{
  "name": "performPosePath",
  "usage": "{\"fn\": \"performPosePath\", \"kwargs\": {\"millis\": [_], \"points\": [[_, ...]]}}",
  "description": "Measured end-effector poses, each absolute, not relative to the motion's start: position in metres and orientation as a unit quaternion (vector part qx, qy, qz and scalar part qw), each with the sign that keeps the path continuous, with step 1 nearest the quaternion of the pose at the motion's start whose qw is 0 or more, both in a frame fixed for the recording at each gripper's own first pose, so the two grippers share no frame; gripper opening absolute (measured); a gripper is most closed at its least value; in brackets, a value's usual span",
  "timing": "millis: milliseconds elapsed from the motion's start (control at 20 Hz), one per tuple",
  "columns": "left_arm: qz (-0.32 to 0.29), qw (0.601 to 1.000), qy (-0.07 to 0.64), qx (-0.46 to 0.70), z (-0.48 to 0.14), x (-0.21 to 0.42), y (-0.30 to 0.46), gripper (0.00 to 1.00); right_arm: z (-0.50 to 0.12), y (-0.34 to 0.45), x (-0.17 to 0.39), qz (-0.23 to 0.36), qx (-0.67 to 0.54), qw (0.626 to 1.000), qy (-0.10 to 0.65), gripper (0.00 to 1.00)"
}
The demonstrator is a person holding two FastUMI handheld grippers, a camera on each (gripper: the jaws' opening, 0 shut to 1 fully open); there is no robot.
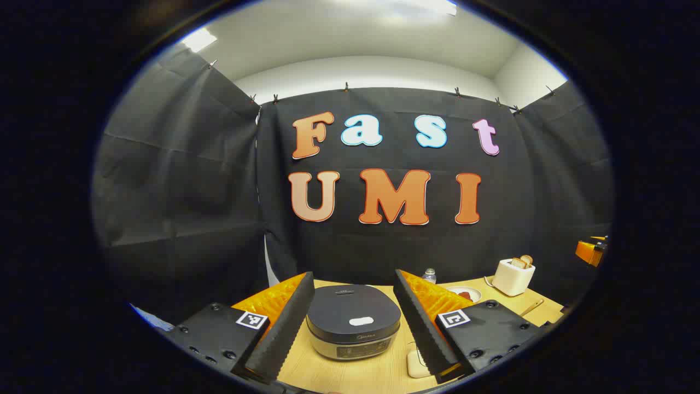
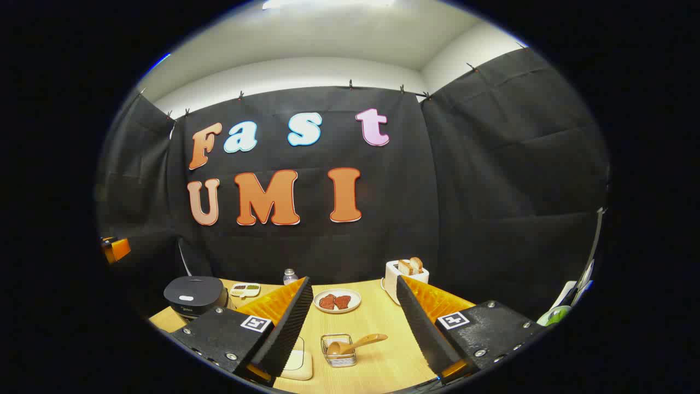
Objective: Close the left gripper, press the button to open the rice cooker; take a wooden spoon from the chopstick holder with the right hand, scoop a spoonful of rice and pour it into the rice cooker, then put the wooden spoon back into the chopstick holder.
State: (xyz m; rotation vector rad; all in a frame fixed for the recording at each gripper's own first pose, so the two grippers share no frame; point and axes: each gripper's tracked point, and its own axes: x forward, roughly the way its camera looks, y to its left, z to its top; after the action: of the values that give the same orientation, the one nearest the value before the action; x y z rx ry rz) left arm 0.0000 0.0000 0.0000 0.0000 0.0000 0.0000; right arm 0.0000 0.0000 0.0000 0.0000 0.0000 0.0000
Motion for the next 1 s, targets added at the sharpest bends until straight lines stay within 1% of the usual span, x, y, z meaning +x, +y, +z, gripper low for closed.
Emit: {"fn": "performPosePath", "kwargs": {"millis": [50, 100, 150, 250, 300, 450, 500, 550, 650, 700, 800, 850, 900, 950, 1000], "points": [[-0.003, 1.0, 0.003, -0.008, 0.002, 0.0, -0.006, 0.94, 0.001, -0.002, 0.001, 0.002, 0.003, 1.0, -0.001, 0.95], [-0.004, 1.0, 0.008, -0.016, 0.0, -0.001, -0.01, 1.0, 0.004, -0.005, 0.002, 0.003, 0.001, 1.0, -0.005, 0.95], [-0.008, 1.0, 0.013, -0.022, -0.001, -0.002, -0.015, 1.0, 0.005, -0.007, 0.003, 0.007, -0.001, 1.0, -0.007, 0.95], [-0.01, 0.999, 0.015, -0.028, 0.002, -0.004, -0.024, 0.94, 0.004, -0.008, 0.004, 0.021, -0.003, 1.0, -0.001, 0.95], [-0.01, 1.0, 0.012, -0.024, 0.004, -0.006, -0.027, 0.97, 0.004, -0.012, 0.006, 0.022, -0.008, 1.0, 0.002, 0.95], [-0.011, 1.0, 0.007, -0.005, 0.005, -0.009, -0.038, 0.94, 0.007, -0.02, 0.008, 0.024, -0.033, 0.999, -0.003, 0.95], [-0.008, 1.0, 0.009, -0.001, 0.006, -0.01, -0.04, 0.98, 0.007, -0.021, 0.009, 0.028, -0.04, 0.999, -0.003, 0.95], [-0.005, 1.0, 0.009, -0.003, 0.007, -0.011, -0.041, 0.94, 0.007, -0.02, 0.01, 0.033, -0.046, 0.998, -0.003, 0.95], [-0.011, 1.0, 0.009, -0.015, 0.008, -0.013, -0.049, 0.94, 0.009, -0.02, 0.012, 0.035, -0.045, 0.998, -0.002, 0.95], [-0.013, 1.0, 0.011, -0.017, 0.008, -0.012, -0.051, 1.0, 0.008, -0.022, 0.011, 0.035, -0.04, 0.999, -0.002, 0.95], [-0.013, 1.0, 0.007, -0.012, 0.011, -0.01, -0.048, 0.94, 0.009, -0.018, 0.009, 0.035, -0.034, 0.999, -0.003, 0.95], [-0.014, 1.0, 0.003, -0.009, 0.014, -0.008, -0.045, 0.94, 0.01, -0.018, 0.009, 0.03, -0.034, 0.999, -0.006, 0.95], [-0.016, 1.0, 0.001, -0.006, 0.018, -0.005, -0.044, 0.98, 0.012, -0.019, 0.009, 0.024, -0.034, 0.999, -0.008, 0.95], [-0.021, 1.0, 0.0, -0.004, 0.019, -0.001, -0.044, 0.94, 0.012, -0.018, 0.009, 0.022, -0.035, 0.999, -0.01, 0.95], [-0.023, 1.0, -0.002, -0.006, 0.022, 0.002, -0.043, 0.94, 0.013, -0.015, 0.008, 0.022, -0.035, 0.999, -0.012, 0.95]]}}
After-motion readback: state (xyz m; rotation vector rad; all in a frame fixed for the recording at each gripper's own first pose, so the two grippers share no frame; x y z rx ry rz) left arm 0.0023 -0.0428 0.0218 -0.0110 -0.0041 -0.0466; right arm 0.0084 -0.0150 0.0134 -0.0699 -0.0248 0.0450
